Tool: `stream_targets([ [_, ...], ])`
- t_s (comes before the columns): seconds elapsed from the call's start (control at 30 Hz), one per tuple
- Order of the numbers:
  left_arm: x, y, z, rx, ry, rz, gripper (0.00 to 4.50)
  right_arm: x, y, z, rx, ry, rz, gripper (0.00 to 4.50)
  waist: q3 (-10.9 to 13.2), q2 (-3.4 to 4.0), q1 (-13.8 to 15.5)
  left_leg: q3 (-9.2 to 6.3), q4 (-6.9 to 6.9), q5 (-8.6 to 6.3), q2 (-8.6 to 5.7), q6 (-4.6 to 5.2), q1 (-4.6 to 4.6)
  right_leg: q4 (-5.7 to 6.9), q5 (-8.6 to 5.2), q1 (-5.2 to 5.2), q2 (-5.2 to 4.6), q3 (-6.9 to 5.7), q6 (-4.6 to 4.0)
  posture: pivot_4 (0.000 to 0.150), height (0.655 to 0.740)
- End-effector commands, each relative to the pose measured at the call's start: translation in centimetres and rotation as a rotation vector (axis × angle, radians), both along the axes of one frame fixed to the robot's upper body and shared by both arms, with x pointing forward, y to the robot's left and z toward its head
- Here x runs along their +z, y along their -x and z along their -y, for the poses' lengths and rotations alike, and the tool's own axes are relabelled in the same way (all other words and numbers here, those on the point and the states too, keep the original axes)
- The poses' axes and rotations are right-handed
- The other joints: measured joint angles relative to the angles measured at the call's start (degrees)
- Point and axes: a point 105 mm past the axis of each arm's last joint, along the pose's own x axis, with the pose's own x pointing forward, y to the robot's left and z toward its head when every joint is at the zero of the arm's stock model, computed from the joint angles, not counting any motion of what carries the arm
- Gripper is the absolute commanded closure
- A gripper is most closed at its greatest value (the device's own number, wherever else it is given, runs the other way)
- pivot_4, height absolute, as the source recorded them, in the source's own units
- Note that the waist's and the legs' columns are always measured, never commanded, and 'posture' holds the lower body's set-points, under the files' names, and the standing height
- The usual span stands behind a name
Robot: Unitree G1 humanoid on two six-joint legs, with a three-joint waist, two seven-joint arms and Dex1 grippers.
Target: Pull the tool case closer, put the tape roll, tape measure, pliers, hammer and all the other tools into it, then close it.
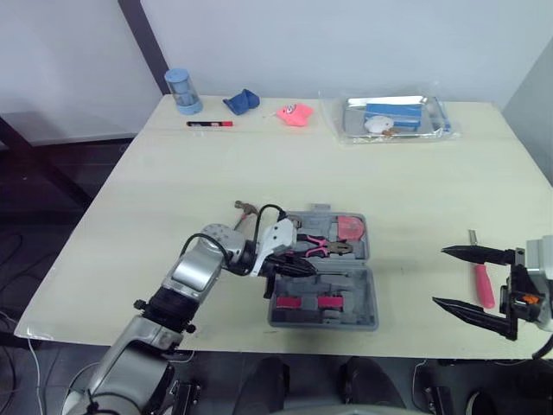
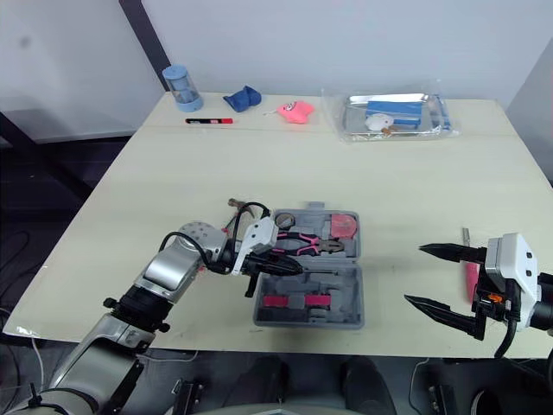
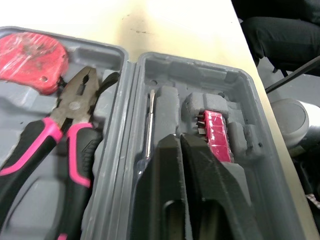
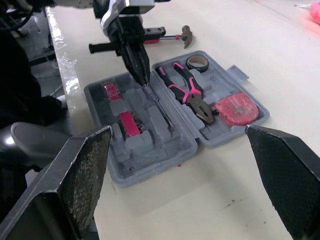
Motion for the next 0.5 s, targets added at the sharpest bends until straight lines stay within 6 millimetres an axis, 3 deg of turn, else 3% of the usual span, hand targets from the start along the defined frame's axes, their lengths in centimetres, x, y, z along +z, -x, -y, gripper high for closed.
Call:
stream_targets([
  [0.03,0.0,-0.6,-0.2,0.013,-0.008,0.059,4.34,0.6,0.1,-0.2,0.005,0.006,0.038,0.0,0.0,0.0,0.0,0.0,0.0,-0.04,0.0,0.06,0.0,0.0,0.0,0.0,0.0,0.0,0.0,0.15,0.74],
  [0.2,-2.4,-1.5,-0.9,0.058,-0.113,0.076,4.34,0.7,0.1,-0.3,0.006,0.004,0.038,0.0,0.0,0.0,0.0,0.0,0.0,-0.06,-0.03,0.11,0.0,0.0,0.0,0.0,0.0,0.0,0.0,0.15,0.74],
  [0.37,-5.6,-0.5,-2.4,0.011,-0.261,0.067,4.34,0.7,-0.1,-0.3,0.008,0.004,0.036,0.0,-0.1,0.05,0.0,0.02,0.0,-0.06,-0.04,0.11,0.07,0.03,0.0,0.03,0.0,0.02,0.0,0.15,0.74],
  [0.5,-6.5,-0.1,-2.7,0.006,-0.287,0.073,4.34,0.6,-0.2,-0.5,0.016,0.002,0.033,0.0,-0.3,0.2,-0.1,0.02,0.0,-0.07,-0.03,0.13,0.29,0.04,0.0,0.23,0.02,0.04,0.0,0.15,0.74],
])
